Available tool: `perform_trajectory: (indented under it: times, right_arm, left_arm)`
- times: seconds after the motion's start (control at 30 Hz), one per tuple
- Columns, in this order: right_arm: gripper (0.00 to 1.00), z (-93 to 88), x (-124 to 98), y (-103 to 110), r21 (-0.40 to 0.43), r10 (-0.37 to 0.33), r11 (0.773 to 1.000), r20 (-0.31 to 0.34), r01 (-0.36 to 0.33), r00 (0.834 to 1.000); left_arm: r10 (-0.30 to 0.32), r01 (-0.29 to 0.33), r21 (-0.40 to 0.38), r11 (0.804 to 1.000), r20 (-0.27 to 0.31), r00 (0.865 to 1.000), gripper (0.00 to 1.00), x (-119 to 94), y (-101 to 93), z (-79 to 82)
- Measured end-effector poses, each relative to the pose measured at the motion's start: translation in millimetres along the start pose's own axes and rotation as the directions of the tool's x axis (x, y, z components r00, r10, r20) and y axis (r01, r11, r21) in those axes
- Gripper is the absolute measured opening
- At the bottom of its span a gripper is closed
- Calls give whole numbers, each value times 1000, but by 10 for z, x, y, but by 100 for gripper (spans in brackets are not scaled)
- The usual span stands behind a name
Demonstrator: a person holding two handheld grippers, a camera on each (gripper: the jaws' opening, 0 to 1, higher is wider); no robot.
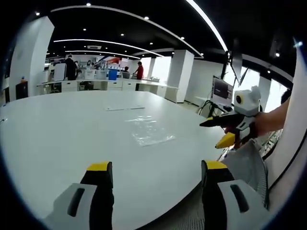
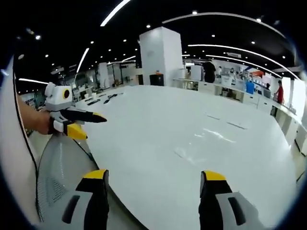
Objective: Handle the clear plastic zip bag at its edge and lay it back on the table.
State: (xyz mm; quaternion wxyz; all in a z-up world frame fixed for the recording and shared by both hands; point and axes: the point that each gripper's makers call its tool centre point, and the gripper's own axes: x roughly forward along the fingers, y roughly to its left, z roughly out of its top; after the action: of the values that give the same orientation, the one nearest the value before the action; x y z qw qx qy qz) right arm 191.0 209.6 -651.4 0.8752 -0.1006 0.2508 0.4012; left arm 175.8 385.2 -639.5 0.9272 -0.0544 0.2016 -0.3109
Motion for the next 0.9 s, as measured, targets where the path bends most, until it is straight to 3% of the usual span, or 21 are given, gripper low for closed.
perform_trajectory:
  times: [0.3, 0.57, 0.77, 0.9]
  right_arm:
    - [69, -108, 24, -263, -47, -21, 999, -34, 19, 999]
    - [60, -167, 109, -468, -168, -46, 985, -73, 33, 996]
    - [56, -248, 207, -664, -312, -84, 949, -136, 38, 987]
    - [53, -250, 269, -767, -342, -98, 939, -148, 42, 984]
  left_arm:
    - [5, -5, 1, 1000, 7, 1000, 74, -7, -25, 36]
    - [4, -4, 3, 1000, 3, 1000, 74, -3, -23, 32]
    - [4, -4, 3, 1000, 3, 1000, 74, -2, -16, 29]
    - [8, -8, 3, 1000, 2, 1000, 74, -3, -17, 34]
